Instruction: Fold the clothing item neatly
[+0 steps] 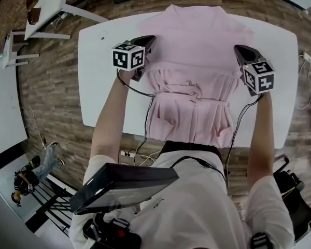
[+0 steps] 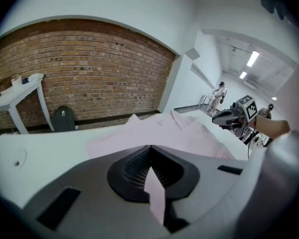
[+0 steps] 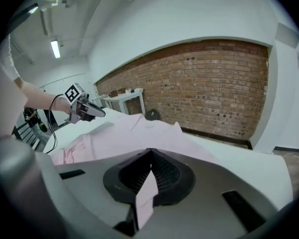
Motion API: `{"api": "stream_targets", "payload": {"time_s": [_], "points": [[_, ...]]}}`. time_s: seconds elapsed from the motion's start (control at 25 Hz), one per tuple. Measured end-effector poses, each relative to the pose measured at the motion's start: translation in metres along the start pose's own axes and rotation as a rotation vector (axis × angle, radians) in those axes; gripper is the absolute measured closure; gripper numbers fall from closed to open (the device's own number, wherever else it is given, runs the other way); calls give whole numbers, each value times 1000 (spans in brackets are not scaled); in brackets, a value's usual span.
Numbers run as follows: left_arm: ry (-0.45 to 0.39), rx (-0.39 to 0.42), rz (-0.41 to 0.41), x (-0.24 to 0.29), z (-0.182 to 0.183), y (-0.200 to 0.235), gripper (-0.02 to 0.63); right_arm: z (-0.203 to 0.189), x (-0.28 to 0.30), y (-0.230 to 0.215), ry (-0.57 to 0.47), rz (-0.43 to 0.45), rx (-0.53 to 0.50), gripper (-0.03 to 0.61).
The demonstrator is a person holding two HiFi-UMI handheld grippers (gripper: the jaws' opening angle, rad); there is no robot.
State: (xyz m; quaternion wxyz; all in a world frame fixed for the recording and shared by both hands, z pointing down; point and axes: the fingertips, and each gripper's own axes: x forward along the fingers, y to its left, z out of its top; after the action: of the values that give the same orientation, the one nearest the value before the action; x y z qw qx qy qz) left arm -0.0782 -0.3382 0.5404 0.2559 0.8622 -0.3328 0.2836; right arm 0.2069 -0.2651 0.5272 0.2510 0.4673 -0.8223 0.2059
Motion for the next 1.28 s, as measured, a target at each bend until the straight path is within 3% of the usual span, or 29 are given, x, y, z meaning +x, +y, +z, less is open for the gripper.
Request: {"api": "stream_targets", "payload": {"time_s": [0.24, 0.44, 0.6, 0.76, 0.84, 1.04, 1.28], "points": [[-65, 156, -73, 21, 82, -2, 611, 69, 15, -32, -102, -52, -75, 575], [-31, 225, -101, 57, 107, 22, 611, 93, 50, -59, -131, -47, -74, 575], [6, 198, -161, 84, 104, 37, 532, 85, 84, -75, -85, -47, -85, 574], [80, 172, -244, 97, 92, 41, 452, 77, 102, -75, -66, 8, -104, 572], [90, 155, -278, 100, 90, 41, 413, 75, 106, -76, -74, 36, -84, 528], [116, 150, -313, 110, 89, 46, 370, 69, 114, -83, -76, 78, -39, 453], [149, 152, -347, 123, 89, 44, 360, 65, 123, -90, -56, 102, -11, 451]]}}
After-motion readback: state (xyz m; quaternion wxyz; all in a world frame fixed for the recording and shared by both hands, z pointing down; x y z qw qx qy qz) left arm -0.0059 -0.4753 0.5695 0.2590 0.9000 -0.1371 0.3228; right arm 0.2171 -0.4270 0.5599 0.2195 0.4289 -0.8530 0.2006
